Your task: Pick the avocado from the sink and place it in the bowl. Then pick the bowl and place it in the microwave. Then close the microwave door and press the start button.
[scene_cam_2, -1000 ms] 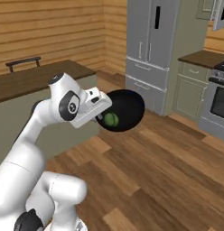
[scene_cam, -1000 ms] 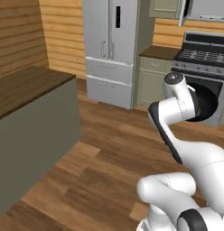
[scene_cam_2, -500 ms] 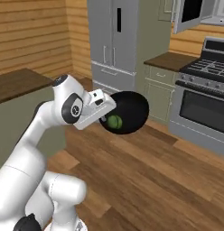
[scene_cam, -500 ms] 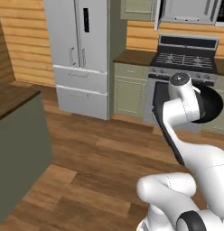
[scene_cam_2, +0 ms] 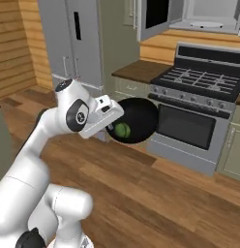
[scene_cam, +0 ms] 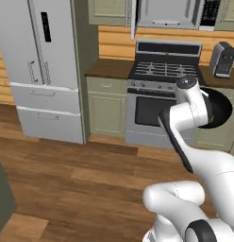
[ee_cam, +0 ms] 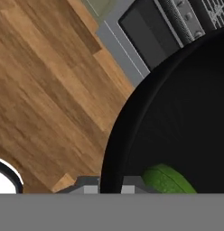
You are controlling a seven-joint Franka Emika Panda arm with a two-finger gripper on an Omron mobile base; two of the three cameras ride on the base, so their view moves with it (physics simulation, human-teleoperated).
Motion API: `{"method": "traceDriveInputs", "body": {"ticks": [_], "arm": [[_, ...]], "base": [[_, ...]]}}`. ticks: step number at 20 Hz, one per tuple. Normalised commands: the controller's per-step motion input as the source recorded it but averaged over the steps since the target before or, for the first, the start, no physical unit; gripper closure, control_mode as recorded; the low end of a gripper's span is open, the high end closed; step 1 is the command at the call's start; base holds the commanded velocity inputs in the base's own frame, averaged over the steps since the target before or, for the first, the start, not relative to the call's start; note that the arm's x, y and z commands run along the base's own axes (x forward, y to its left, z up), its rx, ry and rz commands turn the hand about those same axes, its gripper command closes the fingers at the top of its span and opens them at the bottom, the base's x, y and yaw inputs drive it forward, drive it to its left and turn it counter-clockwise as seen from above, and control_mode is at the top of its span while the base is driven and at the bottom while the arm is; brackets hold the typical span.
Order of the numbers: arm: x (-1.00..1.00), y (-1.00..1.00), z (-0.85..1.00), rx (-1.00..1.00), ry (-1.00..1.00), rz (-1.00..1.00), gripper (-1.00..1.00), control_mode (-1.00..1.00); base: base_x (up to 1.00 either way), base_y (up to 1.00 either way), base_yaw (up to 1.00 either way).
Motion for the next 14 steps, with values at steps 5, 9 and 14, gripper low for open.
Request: {"method": "traceDriveInputs", "body": {"ticks": [5,9,14], "arm": [[0.0,0.0,0.0,0.0,0.0,0.0,1.0,1.0],[0.0,0.0,0.0,0.0,0.0,0.0,1.0,1.0],[0.0,0.0,0.0,0.0,0.0,0.0,1.0,1.0]], "base": [[1.0,-0.14,-0.29],[1.0,-0.2,-0.21],[1.0,-0.11,-0.17]]}}
